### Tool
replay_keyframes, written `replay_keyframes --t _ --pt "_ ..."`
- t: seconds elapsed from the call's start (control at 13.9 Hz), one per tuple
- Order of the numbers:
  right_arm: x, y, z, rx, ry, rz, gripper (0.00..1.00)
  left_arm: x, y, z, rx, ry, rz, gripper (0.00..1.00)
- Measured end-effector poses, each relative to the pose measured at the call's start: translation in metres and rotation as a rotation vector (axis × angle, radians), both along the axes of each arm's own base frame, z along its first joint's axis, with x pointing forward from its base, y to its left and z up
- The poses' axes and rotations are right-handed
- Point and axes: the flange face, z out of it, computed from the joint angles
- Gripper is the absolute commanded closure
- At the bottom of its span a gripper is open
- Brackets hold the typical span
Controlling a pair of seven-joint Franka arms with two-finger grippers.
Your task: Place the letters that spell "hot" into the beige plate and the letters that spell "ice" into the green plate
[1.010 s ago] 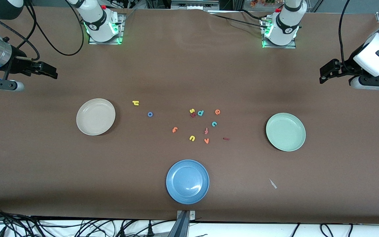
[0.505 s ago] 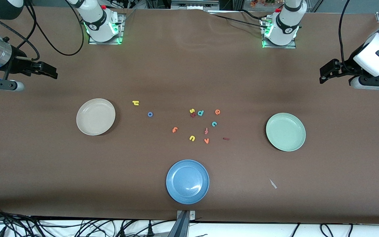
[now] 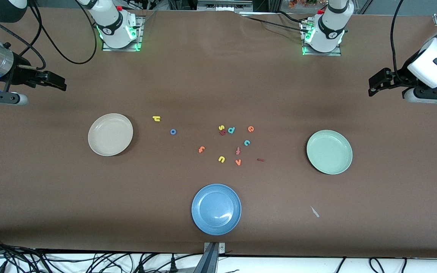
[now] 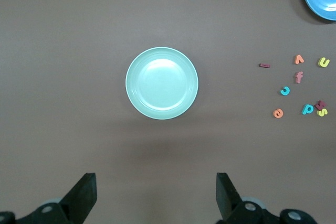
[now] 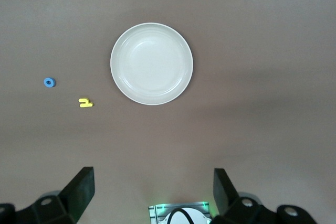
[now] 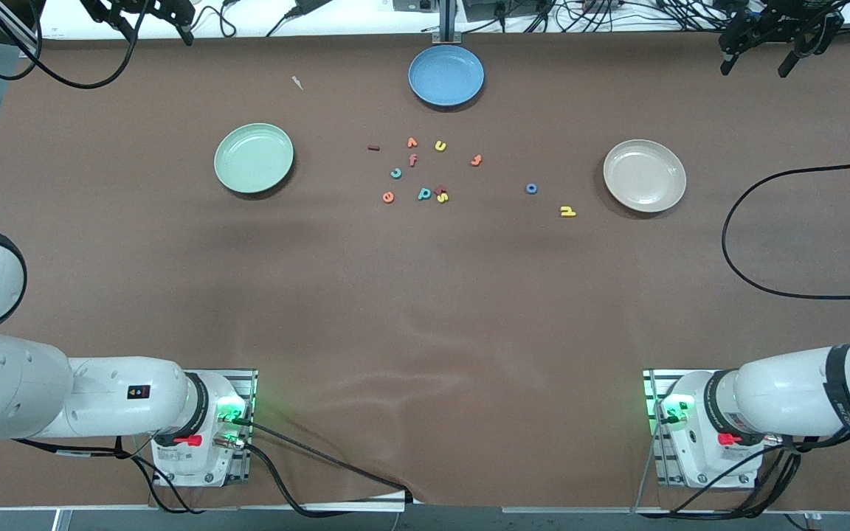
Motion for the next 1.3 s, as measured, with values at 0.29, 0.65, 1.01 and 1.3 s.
replay_keyframes --t 0.29,0.65,1.01,1.3 --pt "0.0 0.0 0.0 0.0 0.0 0.0 0.0 0.0 0.0 0.0 0.0 0.0 0.0 0.0" --pt "0.0 0.0 0.0 0.0 0.0 0.0 0.0 0.0 0.0 0.0 0.0 0.0 0.0 0.0" --pt "0.0 0.0 0.0 0.0 0.0 0.0 0.0 0.0 0.0 0.0 0.0 0.0 0.0 0.0" --pt "-0.001 0.011 -0.006 0.004 0.022 0.019 0.0 0.0 0.0 0.0 0.0 0.0 0.0 0.0"
